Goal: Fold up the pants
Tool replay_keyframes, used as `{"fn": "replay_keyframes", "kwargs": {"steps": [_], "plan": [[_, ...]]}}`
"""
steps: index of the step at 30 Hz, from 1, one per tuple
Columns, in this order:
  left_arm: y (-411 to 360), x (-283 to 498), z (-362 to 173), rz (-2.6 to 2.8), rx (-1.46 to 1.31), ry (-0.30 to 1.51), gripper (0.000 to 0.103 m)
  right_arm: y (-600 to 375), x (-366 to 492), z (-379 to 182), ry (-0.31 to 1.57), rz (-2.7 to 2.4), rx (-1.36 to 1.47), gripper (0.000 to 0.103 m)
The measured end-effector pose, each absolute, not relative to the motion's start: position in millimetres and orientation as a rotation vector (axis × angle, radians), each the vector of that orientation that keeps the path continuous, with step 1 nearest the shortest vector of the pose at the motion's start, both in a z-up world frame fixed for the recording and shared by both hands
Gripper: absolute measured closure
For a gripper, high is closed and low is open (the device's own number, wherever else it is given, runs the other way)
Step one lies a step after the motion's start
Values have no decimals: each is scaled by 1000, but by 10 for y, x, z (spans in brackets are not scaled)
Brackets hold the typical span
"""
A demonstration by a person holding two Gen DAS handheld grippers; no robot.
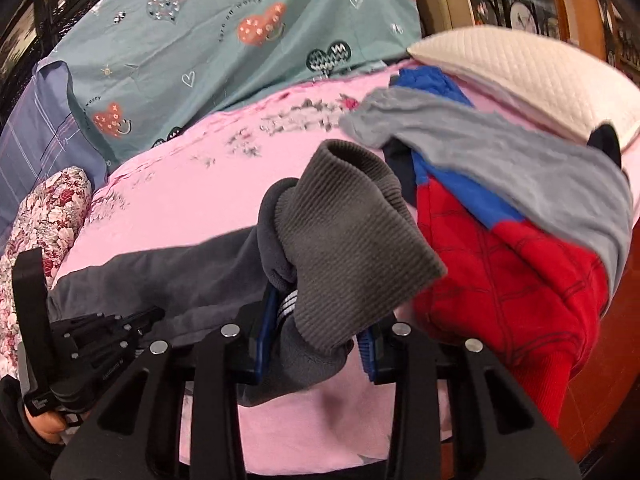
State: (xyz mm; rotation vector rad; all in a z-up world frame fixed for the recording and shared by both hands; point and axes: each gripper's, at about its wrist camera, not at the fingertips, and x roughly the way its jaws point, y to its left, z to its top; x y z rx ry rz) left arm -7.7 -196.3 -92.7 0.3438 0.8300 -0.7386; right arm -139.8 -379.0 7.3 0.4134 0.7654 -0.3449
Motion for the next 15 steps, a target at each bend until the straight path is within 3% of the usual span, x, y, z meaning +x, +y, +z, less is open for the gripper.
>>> {"fn": "replay_keyframes", "kwargs": {"steps": [7,15], "plan": [[-1702,3,-801,-725,272,830,102,-3096,-1031,538,706,-197,245,67],[-989,269,-595,-592,130,819,88,-2220,-485,325,824,-55,11,70]]}}
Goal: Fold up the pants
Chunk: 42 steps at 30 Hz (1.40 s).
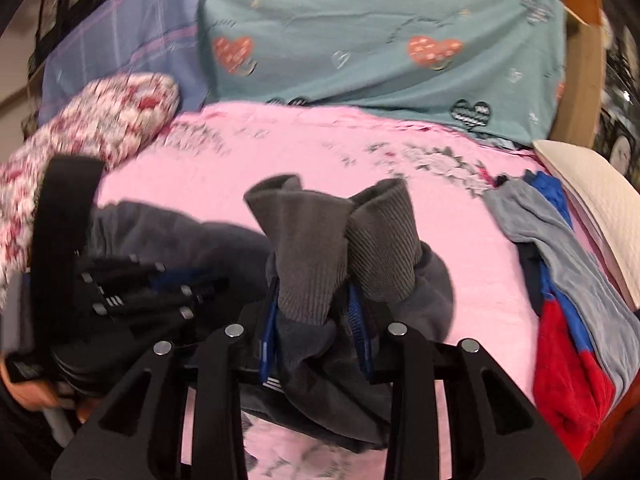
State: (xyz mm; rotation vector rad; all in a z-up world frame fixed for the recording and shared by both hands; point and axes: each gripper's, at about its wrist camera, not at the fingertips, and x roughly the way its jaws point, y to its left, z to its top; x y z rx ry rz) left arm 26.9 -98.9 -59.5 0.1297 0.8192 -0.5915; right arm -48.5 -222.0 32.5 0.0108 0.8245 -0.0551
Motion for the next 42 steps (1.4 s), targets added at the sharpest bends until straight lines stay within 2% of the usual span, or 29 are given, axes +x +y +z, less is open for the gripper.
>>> {"fn": "replay_keyframes", "kwargs": {"steps": [6,12,13,15,17,26,31,35,40,41,42], "plan": [[-544,391,-460,-532,62,805,87,-1899,-317,-29,952,41,-33,71],[-519,355,-189,-575,68,735,72,-1922,-449,-55,962,121,-33,69],[-572,324,-144,-594,81,719,70,-1919,-465,-57,956,132,-31,65],[-721,265,-95,-637,101,701,67,-1930,-488,-24,937,195,7,37],[-875,240,-95,-656,126,697,65,-1943,-527,7,918,243,28,31],[-1037,355,-551,-610,201,781,65,-2502,-808,424,846,321,247,31],[-1024,381,-724,-582,221,803,65,-2923,-591,676,795,181,342,31],[-1035,384,-789,-568,240,807,65,-2934,-296,510,900,156,344,31],[-1026,383,-827,-567,240,805,64,-2620,-188,197,1000,127,158,31],[-1026,376,-829,-565,243,801,64,-2536,-156,109,1031,111,106,33],[-1025,373,-829,-562,246,798,63,-2498,-162,46,1048,103,74,42]]}}
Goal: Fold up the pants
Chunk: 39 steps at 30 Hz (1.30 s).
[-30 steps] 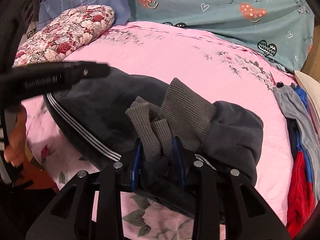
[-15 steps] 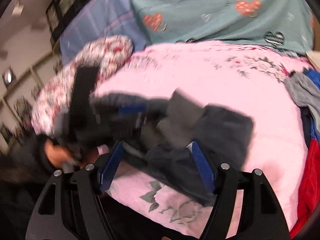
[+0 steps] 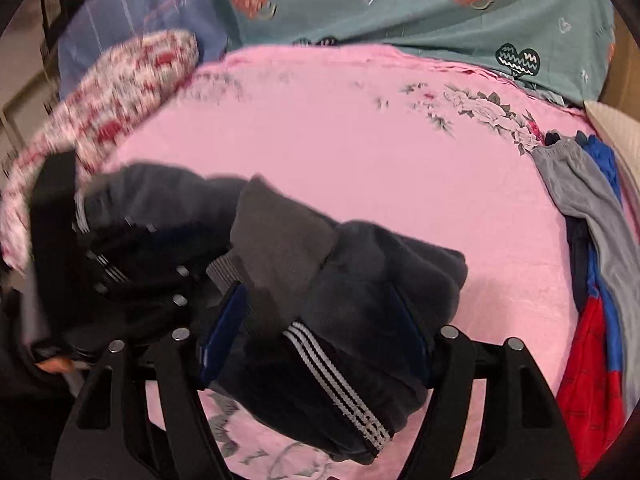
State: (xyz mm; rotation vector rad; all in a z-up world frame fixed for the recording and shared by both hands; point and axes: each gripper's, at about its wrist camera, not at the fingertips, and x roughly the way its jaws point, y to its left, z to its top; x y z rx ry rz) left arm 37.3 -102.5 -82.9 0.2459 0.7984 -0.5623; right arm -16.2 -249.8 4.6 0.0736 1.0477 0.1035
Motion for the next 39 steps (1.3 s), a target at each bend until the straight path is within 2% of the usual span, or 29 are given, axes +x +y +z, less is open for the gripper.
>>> {"fn": "replay_keyframes", "kwargs": {"steps": [1,3,5,7,12,17,21,23,24,27,28,29,30,37,39], "plan": [[-1023,370,-831,-561,246,799,63,-2441,-175,-31,1065,92,24,46],[-1009,373,-839,-558,241,802,63,-2418,-185,-40,1051,93,2,67],[-985,385,-840,-555,232,805,61,-2496,-194,26,1033,89,33,82],[-967,412,-846,-552,222,812,60,-2557,-216,178,981,101,55,86],[-936,428,-867,-546,208,824,60,-2419,-200,436,933,228,29,86],[-784,436,-776,-517,187,820,59,-2170,-81,-108,1080,238,-78,79],[-656,434,-367,-534,127,743,59,-2240,-116,-75,1071,277,-41,78],[-787,420,-194,-575,117,712,54,-2228,-136,-74,1057,284,-56,77],[-899,402,-152,-599,124,702,48,-2221,-146,-72,1047,285,-62,77],[-1308,414,-358,-639,203,734,46,-2277,-231,-53,995,283,-49,71],[-1375,440,-490,-629,229,763,50,-2325,-266,-46,978,280,-36,68],[-1408,470,-620,-616,251,785,52,-2372,-305,-42,973,276,-27,59],[-1392,494,-710,-616,242,793,52,-2440,-359,-31,989,269,-17,57],[-1355,457,-761,-573,306,764,52,-2820,-492,388,895,224,179,54],[-1361,449,-760,-568,310,758,52,-2856,-357,291,936,174,234,54]]}}
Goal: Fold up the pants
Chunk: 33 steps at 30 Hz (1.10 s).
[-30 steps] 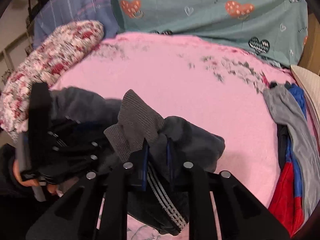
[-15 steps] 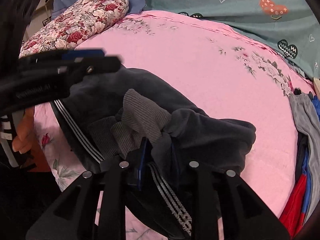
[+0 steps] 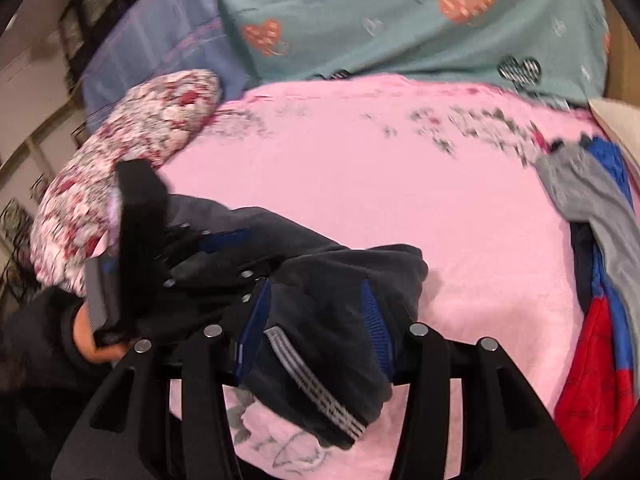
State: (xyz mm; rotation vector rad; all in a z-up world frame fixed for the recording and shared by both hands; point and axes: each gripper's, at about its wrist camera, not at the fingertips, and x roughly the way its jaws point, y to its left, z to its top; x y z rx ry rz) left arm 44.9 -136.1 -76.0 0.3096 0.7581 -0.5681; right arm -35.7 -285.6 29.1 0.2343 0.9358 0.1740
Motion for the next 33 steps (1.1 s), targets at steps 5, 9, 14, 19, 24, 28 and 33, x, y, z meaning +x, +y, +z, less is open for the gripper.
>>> {"fn": "replay_keyframes", "kwargs": {"steps": [5,9,14,19,24,28,33], "plan": [[-1326,449,-815,-571,300,765,51,-2854,-208,-206,1067,134,273,53],[-1329,459,-806,-569,301,763,51,-2832,-242,103,1012,146,253,53],[-1328,474,-835,-570,297,773,50,-2779,-221,-268,1091,116,207,50],[-1332,463,-809,-567,294,768,50,-2778,-241,-166,1090,97,199,50],[-1306,469,-803,-565,288,766,48,-2769,-246,-207,1080,73,205,49],[-1106,448,-594,-579,238,760,47,-2787,-218,-63,1062,66,213,49],[-308,352,-47,-540,94,690,36,-2677,-221,190,1017,101,157,49]]}}
